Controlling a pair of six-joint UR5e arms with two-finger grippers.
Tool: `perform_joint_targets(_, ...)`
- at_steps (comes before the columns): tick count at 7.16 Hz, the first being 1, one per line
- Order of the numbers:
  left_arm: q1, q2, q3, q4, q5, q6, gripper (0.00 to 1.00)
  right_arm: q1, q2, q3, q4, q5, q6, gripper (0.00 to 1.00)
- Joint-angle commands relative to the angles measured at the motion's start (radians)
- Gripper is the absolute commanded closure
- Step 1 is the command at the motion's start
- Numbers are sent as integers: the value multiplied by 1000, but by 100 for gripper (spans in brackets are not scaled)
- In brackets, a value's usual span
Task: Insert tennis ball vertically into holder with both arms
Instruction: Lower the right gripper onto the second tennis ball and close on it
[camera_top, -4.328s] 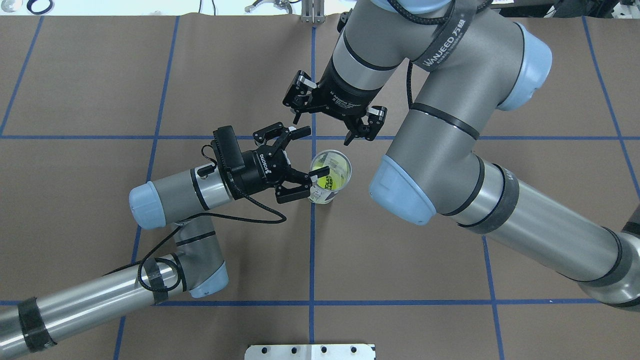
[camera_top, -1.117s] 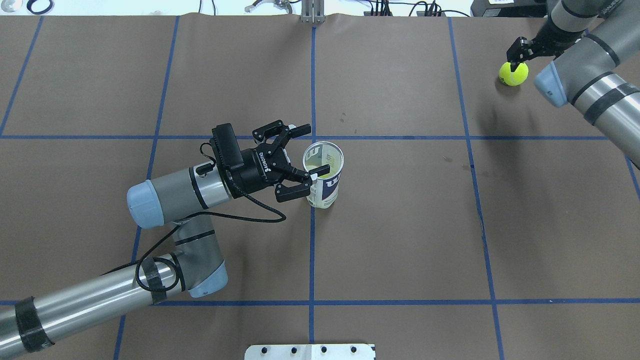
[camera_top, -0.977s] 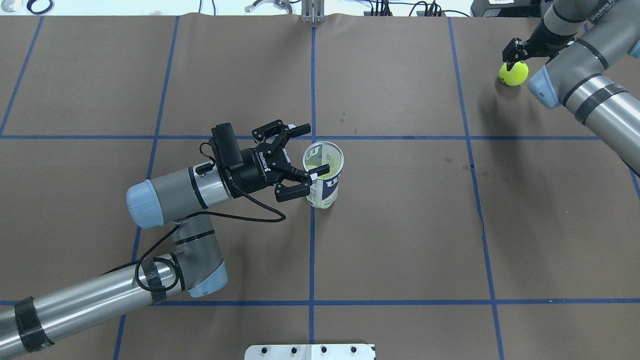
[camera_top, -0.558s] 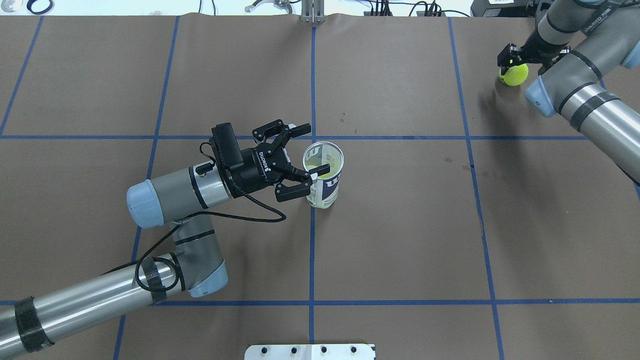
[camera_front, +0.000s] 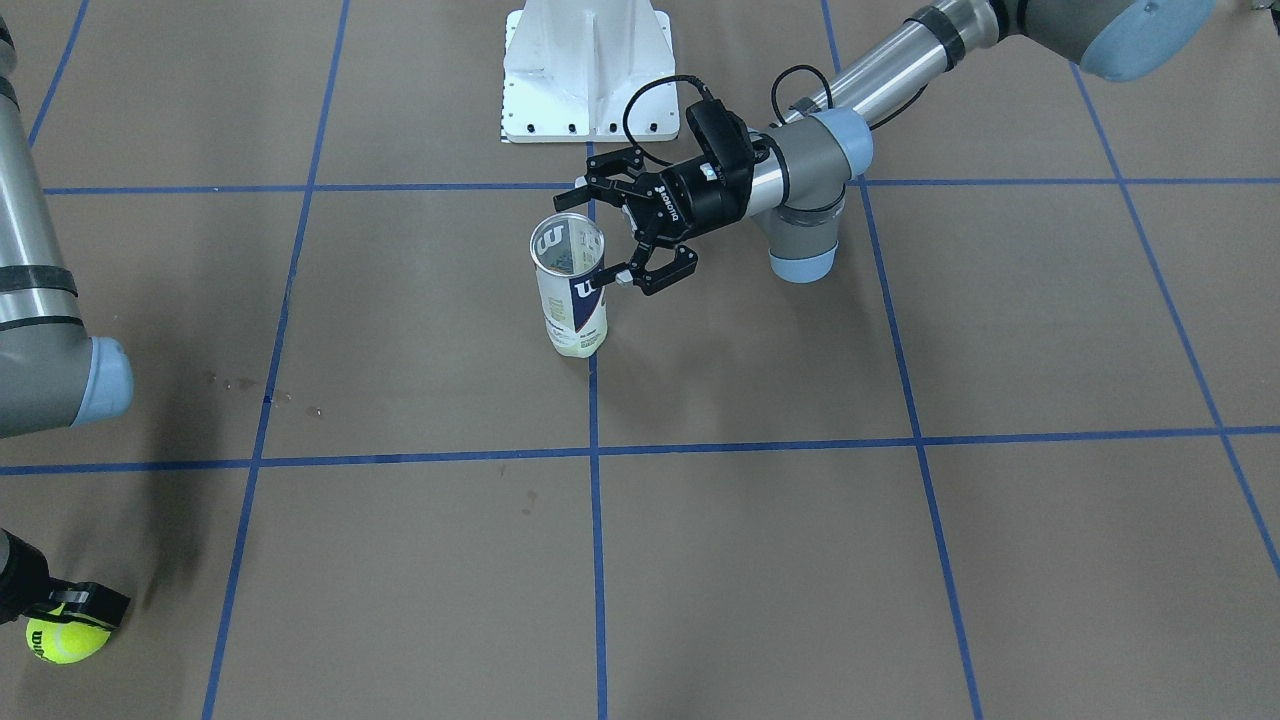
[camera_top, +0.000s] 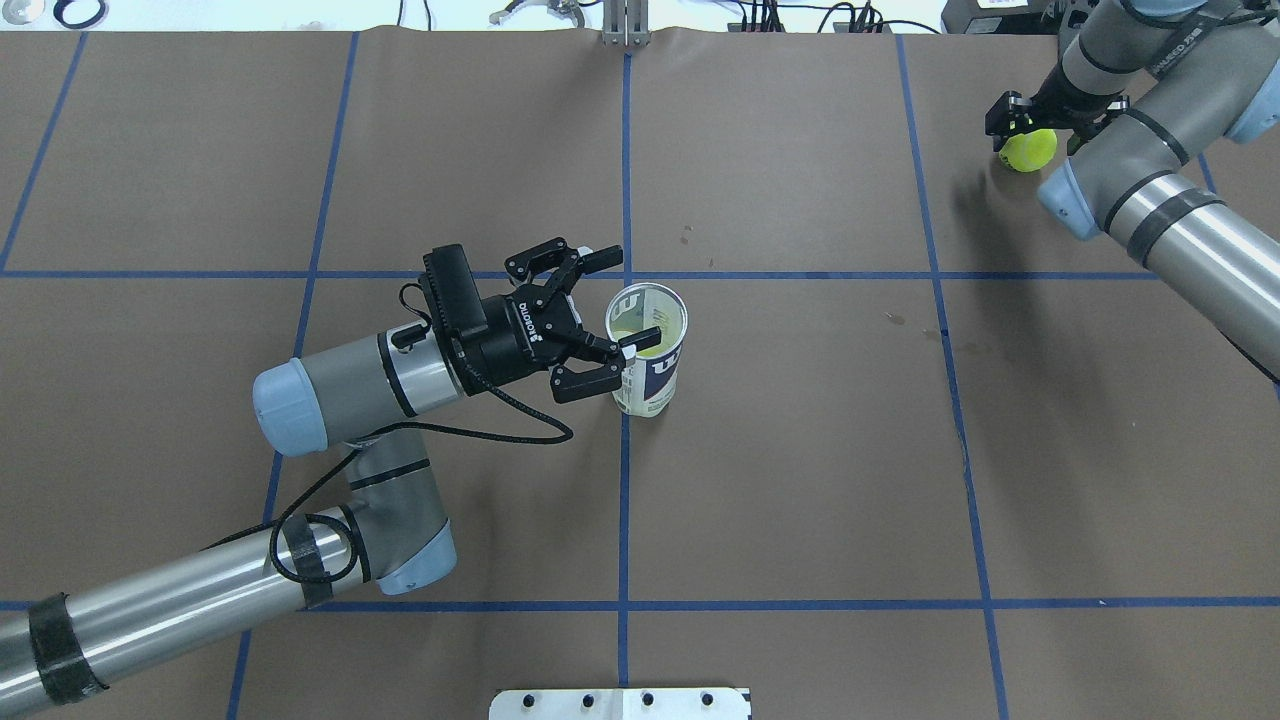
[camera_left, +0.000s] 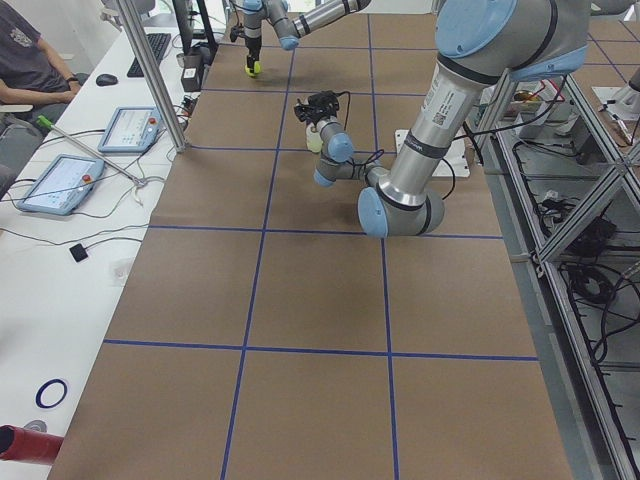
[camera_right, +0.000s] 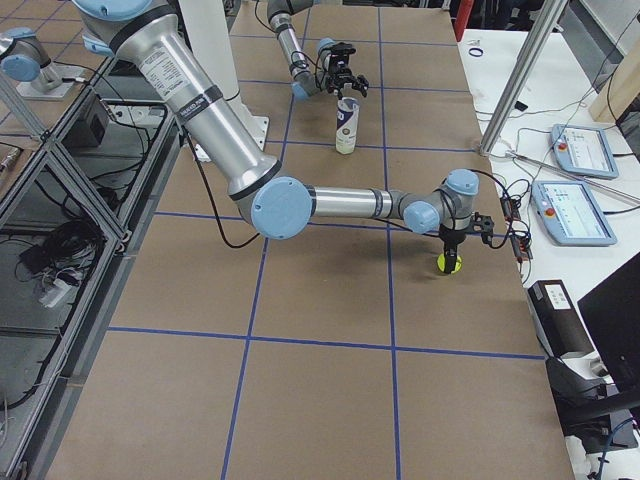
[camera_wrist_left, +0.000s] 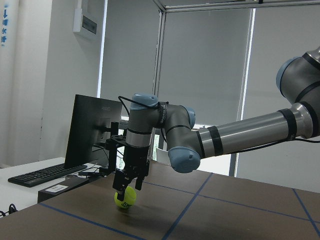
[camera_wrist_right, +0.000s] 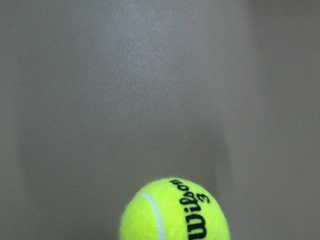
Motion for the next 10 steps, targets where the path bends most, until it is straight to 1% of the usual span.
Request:
perform_joint_targets(1, 0, 0, -1, 1, 0, 0, 0, -8, 1, -1, 10, -20, 0, 27)
perform_joint_targets(2, 0, -1, -1, 6, 0, 0, 0, -8, 1, -1, 10, -20, 0, 72)
perform_joint_targets(3, 2, -1, -1, 6, 0, 0, 0, -7, 0, 3, 10, -20, 0, 100)
perform_joint_targets(4, 0, 0, -11, 6, 0, -2, 0, -7, -3, 15, 8, -18, 0, 100)
perform_joint_targets(5, -2, 5, -15, 6, -2, -2, 0, -5, -13, 62, 2, -18, 3, 100)
perform_joint_targets(6, 0, 32, -23, 4, -2, -2, 0, -4, -14, 95, -16, -15, 3, 100)
perform_joint_targets(7, 5, 32, -18, 4, -2, 2, 0, -4, -14, 156, -83, -14, 3, 100)
perform_joint_targets(8, 6, 34, -18, 4, 0, 3, 0, -4, -14, 246, -186, -12, 3, 100)
perform_joint_targets(9, 6, 34, -18, 4, -2, 3, 0, -4, -13, 294, -243, -9, 3, 100)
perform_joint_targets(10, 8, 38, -21, 4, 0, 3, 0, -4, -13, 317, -262, 3, 12, 100)
